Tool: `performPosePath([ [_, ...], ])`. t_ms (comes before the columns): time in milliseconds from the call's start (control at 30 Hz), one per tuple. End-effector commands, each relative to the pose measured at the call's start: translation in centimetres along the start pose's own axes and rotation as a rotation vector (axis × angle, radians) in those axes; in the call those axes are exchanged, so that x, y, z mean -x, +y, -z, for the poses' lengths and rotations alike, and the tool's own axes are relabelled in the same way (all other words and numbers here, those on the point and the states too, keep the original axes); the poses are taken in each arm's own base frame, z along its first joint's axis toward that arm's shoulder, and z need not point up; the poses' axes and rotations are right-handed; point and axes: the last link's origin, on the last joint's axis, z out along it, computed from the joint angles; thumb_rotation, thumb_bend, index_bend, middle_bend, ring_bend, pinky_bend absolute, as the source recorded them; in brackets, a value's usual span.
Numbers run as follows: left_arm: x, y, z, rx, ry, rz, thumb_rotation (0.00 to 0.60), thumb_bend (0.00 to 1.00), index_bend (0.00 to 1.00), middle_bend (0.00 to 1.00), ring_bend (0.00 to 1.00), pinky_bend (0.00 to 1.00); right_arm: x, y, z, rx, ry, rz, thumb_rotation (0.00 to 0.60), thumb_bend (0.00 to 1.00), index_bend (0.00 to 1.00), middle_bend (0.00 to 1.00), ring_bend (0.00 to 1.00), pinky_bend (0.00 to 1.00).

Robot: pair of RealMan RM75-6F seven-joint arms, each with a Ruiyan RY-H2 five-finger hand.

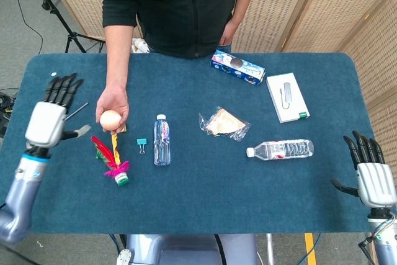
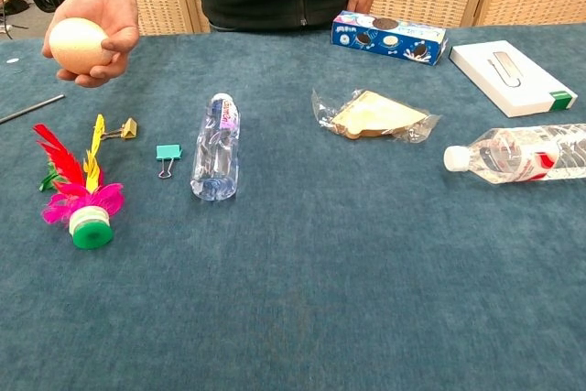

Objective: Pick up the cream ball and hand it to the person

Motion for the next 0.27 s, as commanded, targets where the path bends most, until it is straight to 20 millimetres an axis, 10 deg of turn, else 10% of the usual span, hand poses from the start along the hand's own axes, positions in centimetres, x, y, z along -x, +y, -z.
performPosePath([
  [33, -0.5, -3.1, 4.8, -0.197, -0.046, -0.021, 0.600, 0.00, 0.00, 0.00, 0.00, 0.00, -0.1, -0.1, 0.1, -0.004, 0.006, -0.002, 0.600, 0.00, 0.00, 0.00, 0.00, 0.03],
  [267, 0.3, -4.9, 10.1, -0.331, -0.087, -0.028, 0.600, 0.00, 0.00, 0.00, 0.00, 0.00, -0.5, -0.3, 0.3, -0.017, 0.019, -0.014, 0.600, 0.00, 0.00, 0.00, 0.00, 0.03],
])
